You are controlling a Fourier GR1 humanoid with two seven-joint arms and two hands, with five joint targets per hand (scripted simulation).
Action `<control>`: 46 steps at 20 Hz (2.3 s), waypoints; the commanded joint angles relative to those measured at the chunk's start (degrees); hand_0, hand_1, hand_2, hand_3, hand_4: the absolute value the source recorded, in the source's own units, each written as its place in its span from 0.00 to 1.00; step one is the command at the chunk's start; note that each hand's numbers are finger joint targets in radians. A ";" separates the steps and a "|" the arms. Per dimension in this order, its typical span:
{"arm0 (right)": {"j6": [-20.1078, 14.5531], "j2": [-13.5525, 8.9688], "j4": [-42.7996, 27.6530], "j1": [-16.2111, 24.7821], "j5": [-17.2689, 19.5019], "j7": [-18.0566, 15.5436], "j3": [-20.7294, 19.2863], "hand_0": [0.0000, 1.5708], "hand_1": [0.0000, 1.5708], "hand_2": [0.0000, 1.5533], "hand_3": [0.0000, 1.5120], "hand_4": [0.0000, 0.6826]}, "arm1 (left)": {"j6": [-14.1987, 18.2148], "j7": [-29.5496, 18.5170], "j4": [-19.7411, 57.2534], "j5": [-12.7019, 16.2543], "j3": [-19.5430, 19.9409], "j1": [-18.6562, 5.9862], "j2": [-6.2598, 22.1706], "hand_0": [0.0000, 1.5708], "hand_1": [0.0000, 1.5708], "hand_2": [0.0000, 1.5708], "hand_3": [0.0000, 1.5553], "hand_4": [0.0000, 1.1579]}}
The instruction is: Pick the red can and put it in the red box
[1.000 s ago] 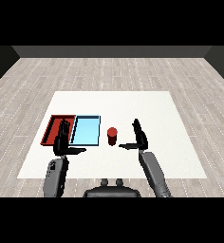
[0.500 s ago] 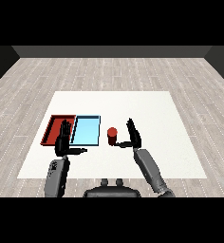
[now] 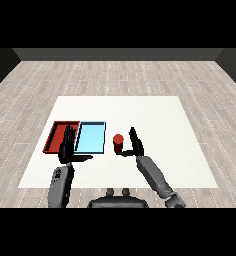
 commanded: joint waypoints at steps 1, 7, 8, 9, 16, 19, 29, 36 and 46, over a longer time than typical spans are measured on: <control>5.77 -0.22 4.65 -2.16 0.91 0.07 -4.56 0.00 0.00 0.00 0.00 0.00 | 0.97 2.28 -3.92 -1.04 -1.55 2.26 -0.38 0.00 0.00 0.00 0.00 0.00; -1.25 0.00 7.64 -6.85 -7.23 -0.96 3.11 0.00 0.00 0.00 0.00 0.00 | 1.83 1.16 -4.51 -1.53 -1.95 2.07 -1.16 0.00 0.00 0.00 0.00 0.00; -2.60 0.00 9.94 -7.67 -11.74 -4.68 7.52 0.00 0.00 0.00 0.00 0.00 | 0.52 4.63 -5.48 -0.10 -0.26 0.88 1.21 0.00 0.00 0.00 0.00 0.00; -3.60 0.00 7.03 -5.50 -10.35 -3.62 6.99 0.00 0.00 0.00 0.00 0.00 | -0.07 2.79 -3.50 -0.04 -0.31 0.94 0.86 0.00 0.00 0.00 0.00 0.00; -2.60 0.00 14.34 -12.72 -21.68 -5.86 13.69 0.00 0.00 0.00 0.00 0.00 | 2.24 -0.46 -0.68 -2.59 -2.09 0.64 -1.61 0.00 0.00 0.00 0.00 0.00; 3.35 0.00 21.69 -14.37 -20.24 -10.35 11.09 0.00 0.00 0.00 0.00 0.00 | -0.51 3.30 -3.96 0.67 0.18 1.02 1.35 0.00 0.00 0.00 0.00 0.00; -0.72 0.00 19.55 -16.68 -28.82 -8.79 20.02 0.00 0.00 0.00 0.00 0.00 | 0.35 0.98 -2.02 -0.65 -0.40 0.91 0.37 0.00 0.00 0.00 0.00 0.00; -7.84 0.00 21.20 -18.08 -32.29 -8.72 24.62 0.00 0.00 0.00 0.00 0.00 | -0.78 0.28 -4.36 0.23 0.25 4.09 1.12 0.00 0.00 0.00 0.00 0.00; -21.12 0.00 20.05 -21.38 -40.01 -7.51 30.44 0.94 0.94 0.94 0.93 0.88 | 0.82 -0.63 1.48 -0.87 0.40 -2.30 0.20 0.00 0.00 0.00 0.00 0.00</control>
